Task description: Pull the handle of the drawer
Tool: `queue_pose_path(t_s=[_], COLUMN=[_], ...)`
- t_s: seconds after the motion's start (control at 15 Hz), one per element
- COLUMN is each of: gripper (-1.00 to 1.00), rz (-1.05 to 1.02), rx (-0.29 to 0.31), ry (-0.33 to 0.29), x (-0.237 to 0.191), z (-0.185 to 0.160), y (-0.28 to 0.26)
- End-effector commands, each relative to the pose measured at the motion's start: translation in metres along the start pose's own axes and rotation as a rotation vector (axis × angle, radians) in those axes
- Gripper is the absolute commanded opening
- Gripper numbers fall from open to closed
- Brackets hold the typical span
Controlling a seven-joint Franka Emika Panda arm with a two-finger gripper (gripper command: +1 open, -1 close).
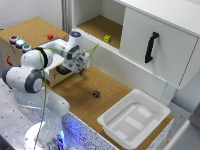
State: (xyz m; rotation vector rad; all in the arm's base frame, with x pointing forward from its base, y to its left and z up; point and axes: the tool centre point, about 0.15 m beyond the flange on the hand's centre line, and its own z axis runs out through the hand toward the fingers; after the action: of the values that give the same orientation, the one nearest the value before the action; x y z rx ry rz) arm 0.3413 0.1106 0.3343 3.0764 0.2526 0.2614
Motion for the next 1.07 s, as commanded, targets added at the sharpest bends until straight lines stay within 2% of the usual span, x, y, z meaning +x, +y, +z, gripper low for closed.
queue_pose_path(t_s=[0.0,0.07,0.2,0.33,0.47,0.53,0.73,1.0], gripper=[1.0,1.0,1.0,1.0,1.0,1.0,1.0,1.0], rz=[0.016,0.022,0.02,0.002,-0.008,-0.005,-0.014,-0.003], rx=[-0.1,-0.097,-0.026,-0.004,-0.071,-0.072,-0.133,-0.104], ry=[-0.049,-0.043,-0.01,0.029,0.027,0.02,-0.006,-0.03], x=[-0.002,-0.002,-0.002,-0.001,-0.002,-0.004,-0.009,-0.019], z=[-0.003,-0.004,-0.012,-0.025,-0.03,-0.029,-0.023,-0.001], y=[0.017,0.019,0.017,0.012,0.019,0.027,0.043,0.059])
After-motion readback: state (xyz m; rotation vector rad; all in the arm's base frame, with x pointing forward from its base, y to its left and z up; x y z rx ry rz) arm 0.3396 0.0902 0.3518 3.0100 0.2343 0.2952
